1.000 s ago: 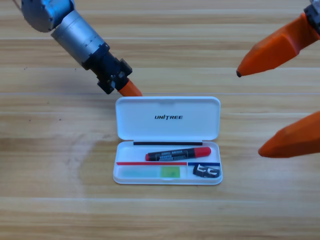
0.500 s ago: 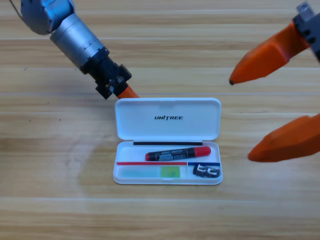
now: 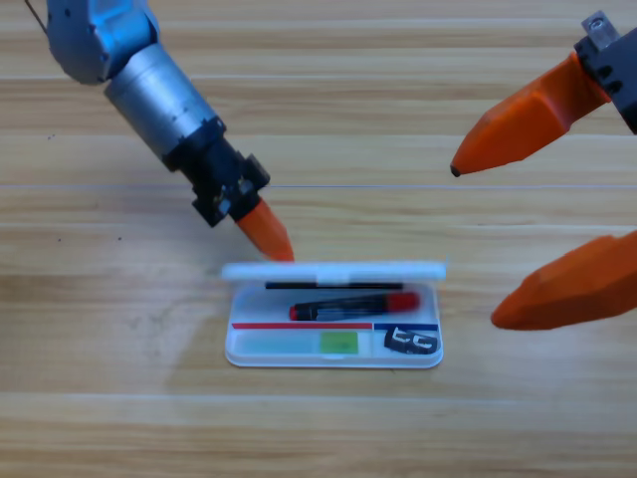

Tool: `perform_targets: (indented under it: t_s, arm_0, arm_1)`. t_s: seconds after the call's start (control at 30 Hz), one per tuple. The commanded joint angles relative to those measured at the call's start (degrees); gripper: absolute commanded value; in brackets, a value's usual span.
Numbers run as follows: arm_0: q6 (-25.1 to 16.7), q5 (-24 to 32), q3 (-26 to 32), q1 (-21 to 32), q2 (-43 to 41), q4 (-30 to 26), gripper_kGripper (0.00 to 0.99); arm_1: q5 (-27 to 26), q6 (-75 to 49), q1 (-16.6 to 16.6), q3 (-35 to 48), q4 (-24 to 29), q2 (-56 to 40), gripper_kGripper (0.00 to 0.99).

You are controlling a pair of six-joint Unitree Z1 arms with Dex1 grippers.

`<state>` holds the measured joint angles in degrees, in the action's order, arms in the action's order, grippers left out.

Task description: Clean up eraser and pencils

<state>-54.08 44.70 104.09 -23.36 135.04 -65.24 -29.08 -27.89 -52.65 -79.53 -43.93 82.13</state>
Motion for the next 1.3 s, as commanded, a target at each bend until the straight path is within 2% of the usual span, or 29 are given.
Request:
perform_targets:
  t_s: [0.03, 0.47, 1.0, 1.1, 1.3]
  arm_0:
    - [-1.5, 0.4, -4.3, -4.0, 0.5, 1.8, 0.000]
    - [-0.3, -1.1, -8.7, -6.3, 1.3, 6.9, 0.000]
    - [0.9, -3.0, -9.8, -7.0, 1.5, 8.8, 0.000]
    - [2.8, -3.9, -9.6, -7.0, -1.4, 8.3, 0.000]
    - [4.9, -11.6, -9.6, -6.8, -18.9, 4.8, 0.000]
  arm_1:
    - [-0.5, 0.2, -0.9, 0.5, 1.1, 2.9, 0.974]
    - [-0.8, 0.3, -0.9, 0.7, 1.1, 2.9, 0.974]
    - [-0.8, 0.3, -0.9, 0.9, 1.1, 3.0, 0.974]
    - [-0.8, 0.3, -0.9, 1.0, 1.1, 3.0, 0.974]
    - [-0.8, 0.3, -0.9, 1.0, 1.1, 3.0, 0.974]
